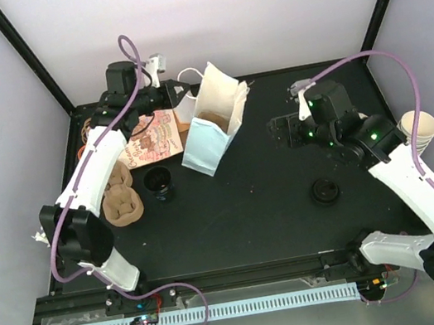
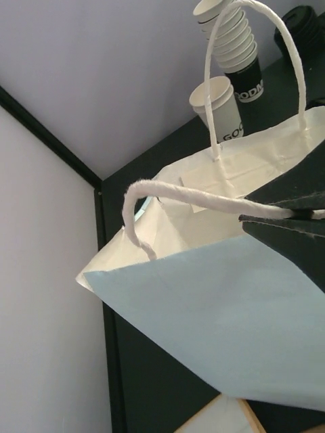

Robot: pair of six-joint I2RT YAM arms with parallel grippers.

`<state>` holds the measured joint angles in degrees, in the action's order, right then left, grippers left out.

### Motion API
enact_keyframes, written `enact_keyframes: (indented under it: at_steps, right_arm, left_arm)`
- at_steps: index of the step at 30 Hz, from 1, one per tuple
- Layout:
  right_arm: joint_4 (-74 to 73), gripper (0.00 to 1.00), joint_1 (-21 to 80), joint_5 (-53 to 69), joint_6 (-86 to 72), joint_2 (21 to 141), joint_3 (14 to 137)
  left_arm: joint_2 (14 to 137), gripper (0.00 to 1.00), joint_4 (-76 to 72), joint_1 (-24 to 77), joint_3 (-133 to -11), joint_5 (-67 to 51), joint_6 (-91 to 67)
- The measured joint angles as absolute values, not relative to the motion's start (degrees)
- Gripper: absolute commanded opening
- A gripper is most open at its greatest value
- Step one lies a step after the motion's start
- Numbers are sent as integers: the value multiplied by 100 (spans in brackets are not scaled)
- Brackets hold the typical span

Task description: Pack the takeout coffee

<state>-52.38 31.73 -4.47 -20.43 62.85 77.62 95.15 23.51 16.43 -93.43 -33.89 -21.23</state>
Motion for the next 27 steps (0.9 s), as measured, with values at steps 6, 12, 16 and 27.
enact_keyframes:
  at_steps: [6,12,16,27]
  right_arm:
    - [-5435,100,3168,-360,-2447,6779,8593]
    - [-5271,100,3168,130,-2786,6845,8646]
    - [-5046,100,3168,388,-2932,6825,8643]
    - [-4698,99,3168,917,-3092,6982,8613]
  left_arm:
    - [9448,5,2351,1448,-9323,-3317,-2095]
    - [9445,26,2364,1365,-9255,-3315,-2034]
    - [9411,38,2408,1350,-9233,-3304,-1966]
    - [9030,54,2611,1072,-9456,-3280,-1798]
